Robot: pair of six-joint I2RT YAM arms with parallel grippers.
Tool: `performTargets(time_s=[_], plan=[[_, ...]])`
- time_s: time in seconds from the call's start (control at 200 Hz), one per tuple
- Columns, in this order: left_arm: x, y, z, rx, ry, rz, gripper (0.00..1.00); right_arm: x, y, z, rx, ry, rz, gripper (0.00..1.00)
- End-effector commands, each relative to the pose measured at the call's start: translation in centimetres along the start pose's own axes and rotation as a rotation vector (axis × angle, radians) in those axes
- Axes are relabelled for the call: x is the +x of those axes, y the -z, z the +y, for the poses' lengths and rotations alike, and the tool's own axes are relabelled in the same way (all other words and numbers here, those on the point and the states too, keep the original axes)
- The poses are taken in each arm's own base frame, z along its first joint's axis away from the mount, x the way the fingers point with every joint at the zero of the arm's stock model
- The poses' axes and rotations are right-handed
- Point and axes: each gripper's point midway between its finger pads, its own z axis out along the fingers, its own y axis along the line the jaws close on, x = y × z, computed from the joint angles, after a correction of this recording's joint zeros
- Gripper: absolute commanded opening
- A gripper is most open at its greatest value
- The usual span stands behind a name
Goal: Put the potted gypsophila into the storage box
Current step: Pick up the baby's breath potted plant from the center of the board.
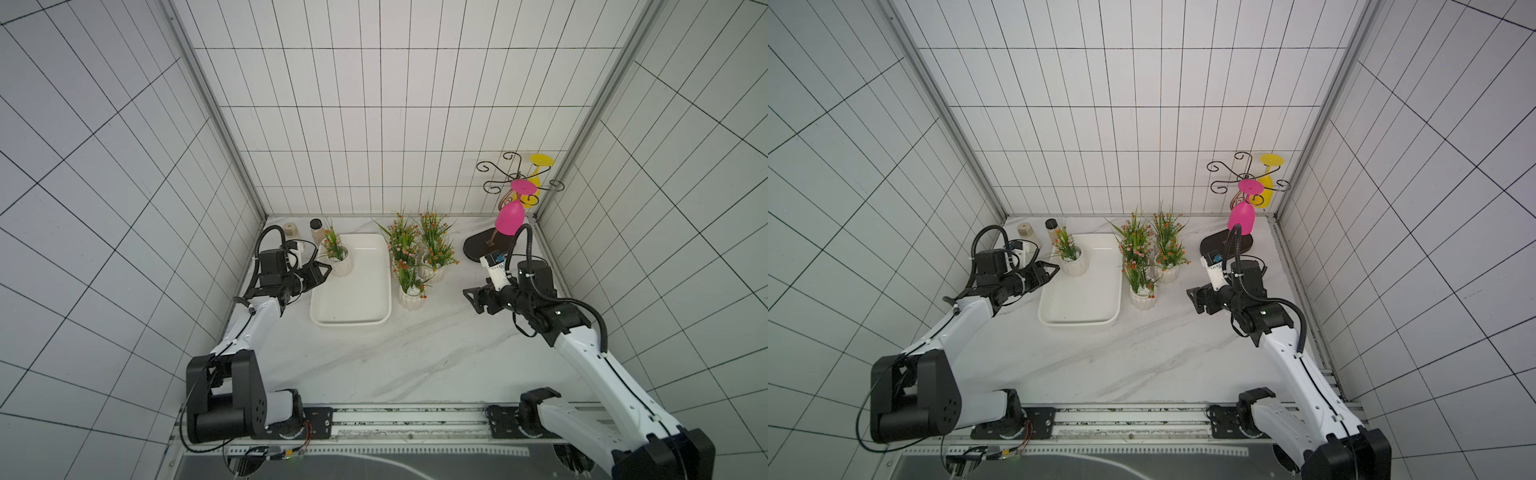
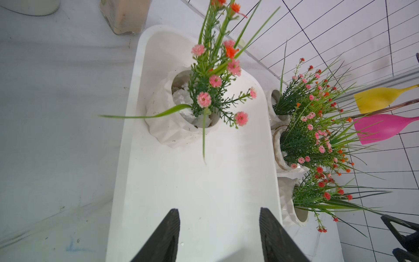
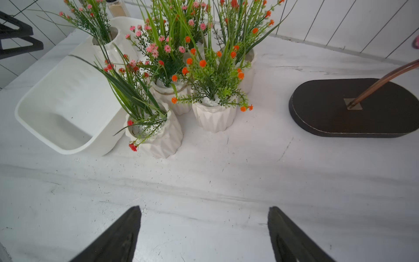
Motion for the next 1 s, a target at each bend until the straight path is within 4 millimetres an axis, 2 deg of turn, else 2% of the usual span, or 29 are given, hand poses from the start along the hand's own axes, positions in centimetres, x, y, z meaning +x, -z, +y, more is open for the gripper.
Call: performTargets(time_s=[0.0, 0.215, 0.375, 0.69, 0.994], plan=[[-0.3, 0.2, -0.5, 0.014, -0.021, -0.010, 0.56, 0.5, -1.3, 2.0, -0.087, 0.125, -0.050, 0.88], [-0.3, 0.1, -0.5, 0.017, -0.019, -0.007, 0.56, 2.0, -3.7, 4.6, -0.179, 0.356, -0.069, 0.90], [-0.2, 0.1, -0.6, 0.022, -0.017, -0.004, 0.56, 2.5, -4.9, 6.2, -0.275, 0.461, -0.101, 0.93], [-0.1, 0.1, -0.8, 0.037, -0.018, 0.000, 0.57, 3.0, -8.5, 6.8, -0.363, 0.520, -0.105, 0.94], [1.2, -0.8, -4.6, 0.188, -0.072, 0.063, 0.60, 2.5, -10.3, 7.4, -0.423, 0.583, -0.126, 0.95]])
